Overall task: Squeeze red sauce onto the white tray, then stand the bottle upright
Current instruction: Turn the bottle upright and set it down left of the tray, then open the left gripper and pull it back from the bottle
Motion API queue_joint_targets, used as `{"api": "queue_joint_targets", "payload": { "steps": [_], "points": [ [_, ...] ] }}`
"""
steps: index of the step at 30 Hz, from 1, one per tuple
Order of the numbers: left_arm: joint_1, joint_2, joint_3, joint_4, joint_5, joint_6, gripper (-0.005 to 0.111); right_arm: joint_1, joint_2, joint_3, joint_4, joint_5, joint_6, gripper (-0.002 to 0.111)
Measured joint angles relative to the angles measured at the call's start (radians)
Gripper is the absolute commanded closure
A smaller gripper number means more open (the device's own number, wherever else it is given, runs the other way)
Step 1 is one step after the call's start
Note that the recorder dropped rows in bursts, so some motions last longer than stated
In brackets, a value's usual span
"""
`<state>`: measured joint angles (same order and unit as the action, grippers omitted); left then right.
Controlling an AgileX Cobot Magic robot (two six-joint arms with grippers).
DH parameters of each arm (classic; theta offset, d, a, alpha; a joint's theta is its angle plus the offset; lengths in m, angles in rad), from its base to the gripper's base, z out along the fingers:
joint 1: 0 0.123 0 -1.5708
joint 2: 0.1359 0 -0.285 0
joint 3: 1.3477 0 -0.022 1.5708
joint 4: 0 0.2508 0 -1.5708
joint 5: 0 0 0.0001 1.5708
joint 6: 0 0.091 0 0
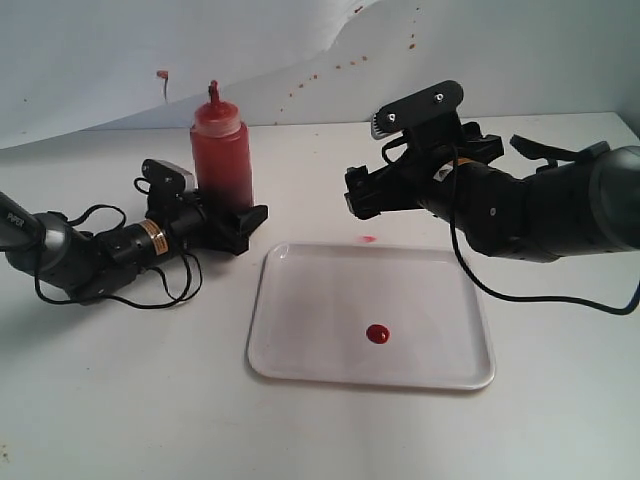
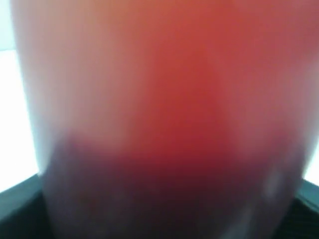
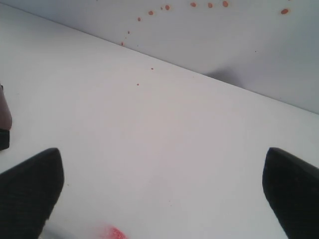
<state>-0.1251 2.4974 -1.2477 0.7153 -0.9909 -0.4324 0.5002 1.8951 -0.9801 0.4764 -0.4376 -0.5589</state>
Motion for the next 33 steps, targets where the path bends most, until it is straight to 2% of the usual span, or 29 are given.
{"api": "queue_joint_targets", "payload": {
  "steps": [3, 22, 28, 33],
  "points": [
    [0.000, -0.001, 0.000, 0.019, 0.012, -0.003, 0.016, 0.000, 0.000, 0.000, 0.000, 0.000, 0.000, 0.003],
    [0.000, -0.010, 0.000, 0.031, 0.035, -0.007, 0.017, 0.000, 0.000, 0.000, 0.000, 0.000, 0.000, 0.003],
    [0.016, -0.046, 0.000, 0.179, 0.055, -0.056, 0.016, 0.000, 0.000, 0.000, 0.000, 0.004, 0.000, 0.003],
    [0.054, -0.103, 0.000, 0.299, 0.055, -0.121, 0.002, 0.000, 0.000, 0.000, 0.000, 0.010, 0.000, 0.003]
  ]
}}
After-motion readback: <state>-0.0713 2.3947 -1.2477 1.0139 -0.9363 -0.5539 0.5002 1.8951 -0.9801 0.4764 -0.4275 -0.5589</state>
